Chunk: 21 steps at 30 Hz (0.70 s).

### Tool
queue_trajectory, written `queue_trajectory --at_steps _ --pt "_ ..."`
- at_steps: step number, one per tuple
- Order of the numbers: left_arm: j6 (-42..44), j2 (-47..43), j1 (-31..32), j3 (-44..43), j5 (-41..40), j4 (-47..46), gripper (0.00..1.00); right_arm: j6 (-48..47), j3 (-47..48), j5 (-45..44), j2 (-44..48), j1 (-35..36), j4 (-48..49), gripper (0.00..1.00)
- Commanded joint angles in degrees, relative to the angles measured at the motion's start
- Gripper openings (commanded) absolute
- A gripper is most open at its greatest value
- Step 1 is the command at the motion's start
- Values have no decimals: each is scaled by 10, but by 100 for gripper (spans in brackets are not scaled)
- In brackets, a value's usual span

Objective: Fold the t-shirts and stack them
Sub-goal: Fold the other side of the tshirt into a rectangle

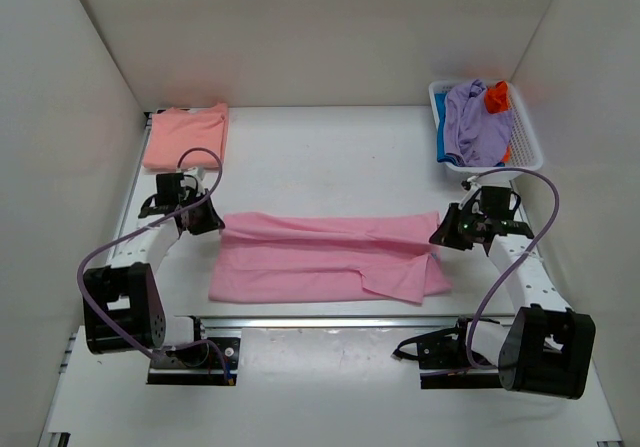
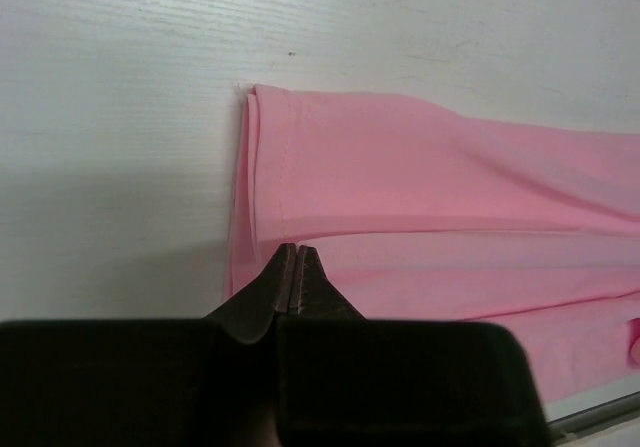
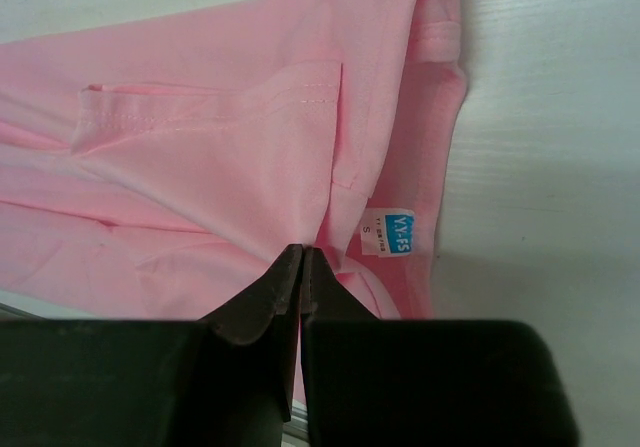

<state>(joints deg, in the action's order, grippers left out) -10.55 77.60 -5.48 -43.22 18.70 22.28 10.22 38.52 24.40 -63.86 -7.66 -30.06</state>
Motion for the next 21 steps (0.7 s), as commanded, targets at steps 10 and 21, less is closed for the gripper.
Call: queue_trajectory --at_steps 10,21 --pt "0 -72 7 45 -12 1 13 -12 -24 -10 37 12 -30 0" --pt "-33 -99 1 33 -30 -17 61 43 27 -40 50 65 -130 0"
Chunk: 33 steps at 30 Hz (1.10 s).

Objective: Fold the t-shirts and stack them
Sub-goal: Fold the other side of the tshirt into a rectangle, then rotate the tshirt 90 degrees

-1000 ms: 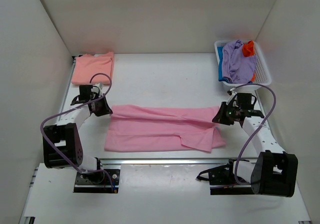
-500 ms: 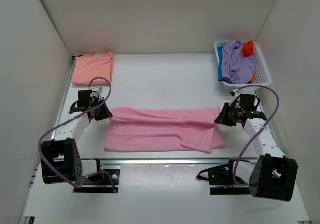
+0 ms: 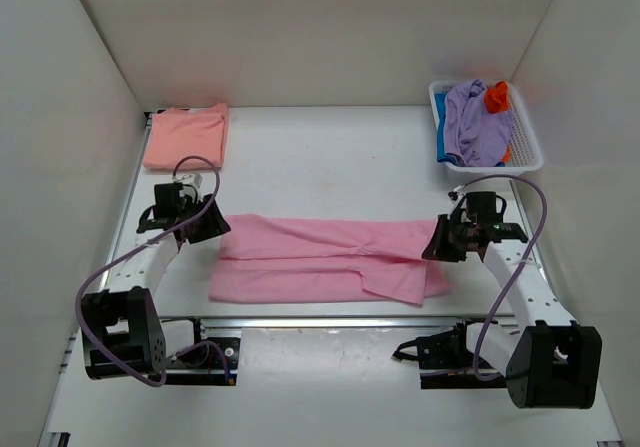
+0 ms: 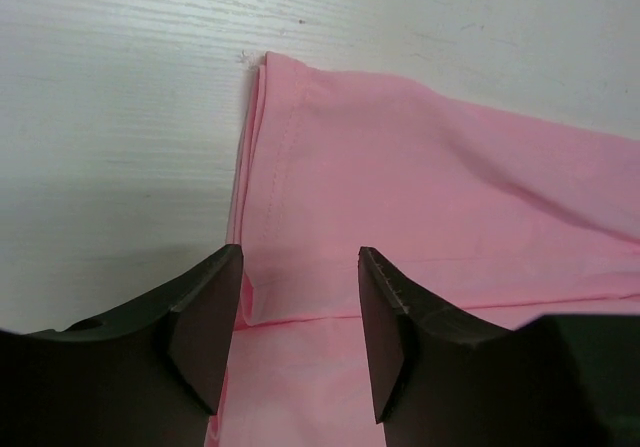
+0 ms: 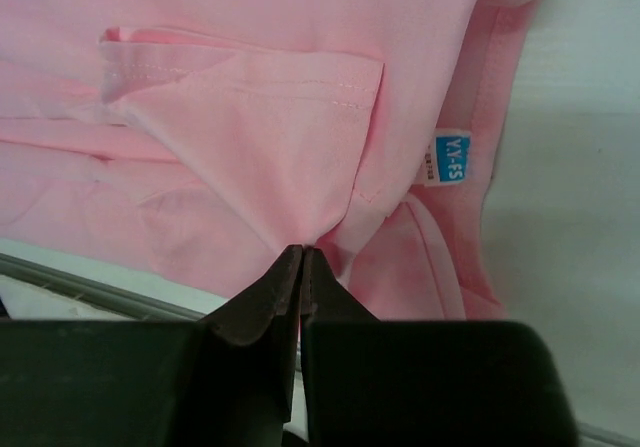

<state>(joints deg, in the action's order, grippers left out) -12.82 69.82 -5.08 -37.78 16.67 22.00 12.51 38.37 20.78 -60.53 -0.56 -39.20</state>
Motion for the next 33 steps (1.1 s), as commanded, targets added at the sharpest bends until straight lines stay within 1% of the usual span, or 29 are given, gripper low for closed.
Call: queue_trajectory --at_steps 1,2,3,4,5,6,7,8,10,11,12,13,14,15,17,20,22,23,26,28,29,30,31,32,33 --pt "-11 -17 2 -33 -8 -13 61 27 29 -7 28 -13 -39 0" --pt "-5 -14 4 -43 -4 -5 61 25 29 -17 30 -21 -47 6" --pt "-6 -5 13 -61 -1 -1 60 26 29 -32 37 -22 -58 16" --pt "0 7 21 -76 7 8 59 30 27 -35 45 -30 -58 46" --pt "4 21 38 -89 12 19 58 30 28 -31 47 -38 -57 69" --pt "10 29 45 -94 16 28 57 32 29 -36 47 -36 -56 77" --pt "8 41 73 -98 15 29 56 38 32 -49 42 -31 -55 79" --pt "8 50 95 -99 12 30 55 44 36 -52 42 -19 -53 77" --pt "1 63 127 -86 8 18 54 47 39 -48 32 3 -39 52" --pt "-4 75 146 -78 7 10 53 55 37 -44 24 32 -33 31" --pt "-7 79 155 -76 6 4 52 71 31 -34 19 55 -25 13" --pt "-13 93 167 -69 3 2 51 87 22 -29 16 68 -10 5" --pt "-16 108 180 -65 4 -5 50 93 12 -30 8 93 -4 0" --pt "-21 111 186 -63 6 -10 48 108 11 -33 2 117 10 0" --pt "-26 148 199 -64 7 -12 47 129 -14 -34 -17 142 30 0" --pt "-34 181 218 -69 -3 -12 44 146 -43 -29 -35 162 54 0" --pt "-38 193 220 -69 -2 -13 43 153 -57 -32 -55 166 76 0" --pt "-40 199 224 -63 1 -18 42 152 -64 -30 -70 157 82 0" --pt "-37 208 220 -56 20 -27 42 143 -59 -36 -132 150 110 0" --pt "-34 223 219 -53 30 -29 39 130 -44 -37 -206 137 139 0" --pt "-35 232 220 -53 33 -28 37 124 -16 -38 -229 130 153 0" --pt "-34 240 220 -55 33 -21 36 112 3 -41 -273 124 154 0" --pt "-31 245 226 -55 35 -13 36 105 46 -49 -318 118 152 0" --pt "-30 246 228 -61 35 -5 35 98 92 -54 -338 122 146 0" --pt "-32 249 233 -63 36 -1 35 92 147 -57 -378 121 142 0"
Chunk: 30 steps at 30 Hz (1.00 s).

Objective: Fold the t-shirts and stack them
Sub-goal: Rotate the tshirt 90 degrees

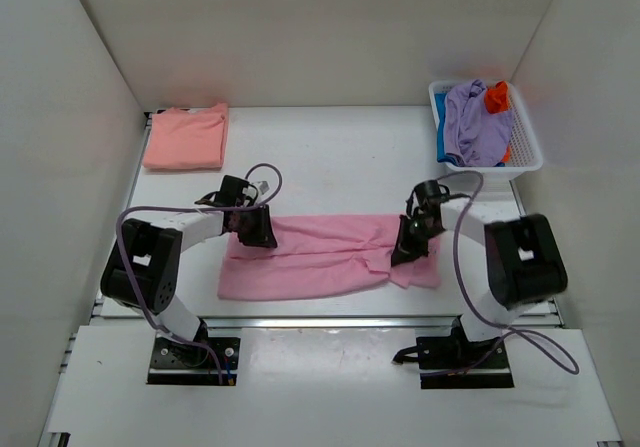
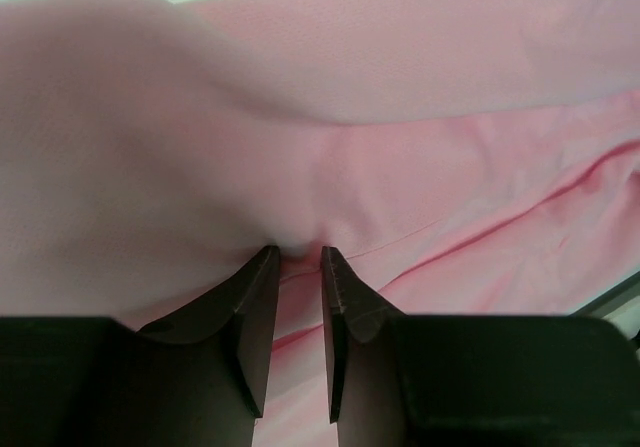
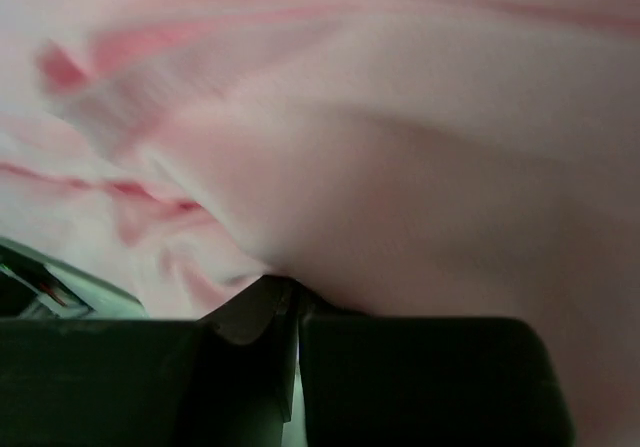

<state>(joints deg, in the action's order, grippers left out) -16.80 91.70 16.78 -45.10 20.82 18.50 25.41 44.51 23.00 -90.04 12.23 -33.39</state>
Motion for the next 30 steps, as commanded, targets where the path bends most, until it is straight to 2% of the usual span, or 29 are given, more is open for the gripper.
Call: queue_trajectory --at_steps 1,7,14,18,23,26,28,30 --pt "8 29 18 14 -3 39 35 -44 113 -82 -120 -5 82 0" --pt "-37 -7 62 48 56 41 38 -74 436 -92 -303 27 4 0" --pt "-131 -43 141 73 120 -15 39 -139 700 -110 -468 50 -122 0" --pt "-155 -35 151 65 133 -53 39 -153 733 -120 -481 55 -136 2" --pt "-184 -10 153 44 154 -93 37 -167 741 -102 -450 39 -117 7" --pt "-184 -6 143 10 162 -96 37 -177 750 -129 -415 46 -129 9" --pt "-174 -2 131 -24 164 -75 36 -190 730 -146 -383 46 -125 21" --pt "-156 5 110 -61 166 -34 36 -193 688 -145 -316 51 -105 41"
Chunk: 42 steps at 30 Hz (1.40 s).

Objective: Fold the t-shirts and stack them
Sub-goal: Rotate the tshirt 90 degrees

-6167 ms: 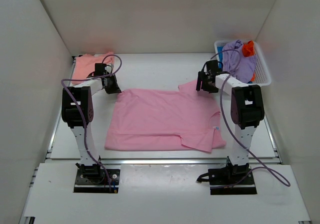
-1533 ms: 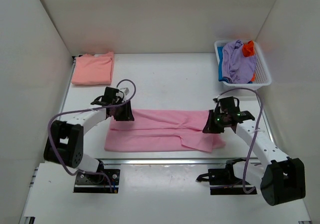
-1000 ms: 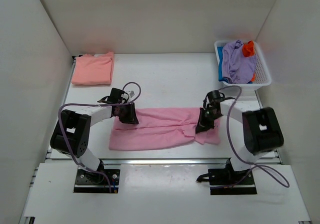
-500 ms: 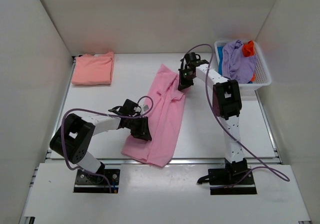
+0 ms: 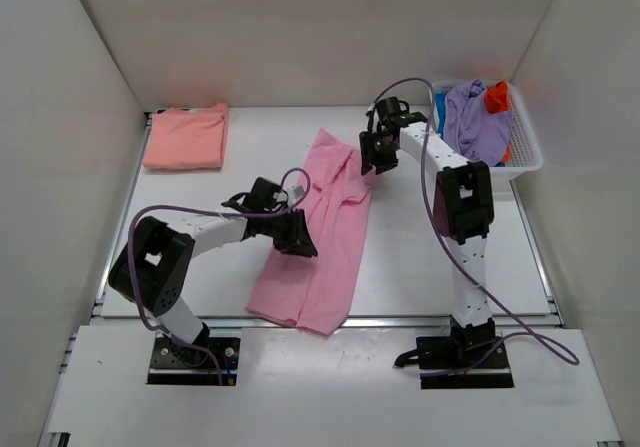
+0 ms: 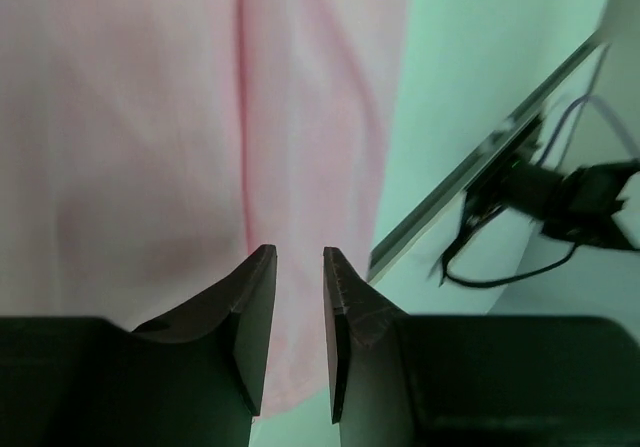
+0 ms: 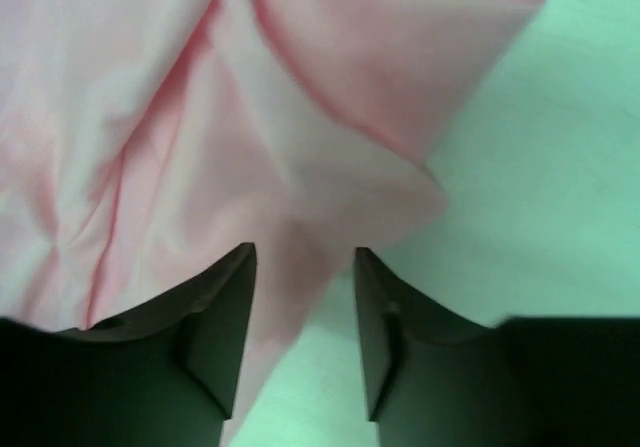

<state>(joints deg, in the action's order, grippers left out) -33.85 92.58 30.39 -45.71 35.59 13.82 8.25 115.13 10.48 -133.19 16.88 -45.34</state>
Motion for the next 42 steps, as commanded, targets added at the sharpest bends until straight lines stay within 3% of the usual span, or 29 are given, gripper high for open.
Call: queue_trajectory --at_steps 1,3,4,5,7,10,12,18,25,29,35,42 --pt "24 -7 -36 -77 18 30 37 -18 -57 -20 133 7 26 43" --pt "29 -6 -59 -97 29 38 39 -17 -131 -19 213 17 64 45" --pt "29 -9 -59 -107 31 34 40 -12 -188 -12 251 27 87 39" --pt "27 -6 -67 -116 39 30 40 -10 -251 0 273 32 110 30" --pt "30 7 -85 -140 35 29 40 11 -345 25 351 60 147 1" --pt "48 66 -103 -226 13 51 37 59 -487 41 421 118 206 0" --pt "67 128 -103 -309 -32 64 29 113 -571 54 455 156 260 0" --pt "52 243 -100 -415 -102 14 26 206 -714 76 516 249 379 0" --pt "54 413 -87 -615 -146 76 24 202 -762 75 468 264 355 0" --pt "49 481 -86 -698 -183 123 21 193 -778 74 466 231 334 0" --pt "20 525 -117 -750 -182 132 19 124 -742 96 421 161 295 0" --pt "-10 553 -154 -796 -178 135 19 45 -616 94 332 95 237 0"
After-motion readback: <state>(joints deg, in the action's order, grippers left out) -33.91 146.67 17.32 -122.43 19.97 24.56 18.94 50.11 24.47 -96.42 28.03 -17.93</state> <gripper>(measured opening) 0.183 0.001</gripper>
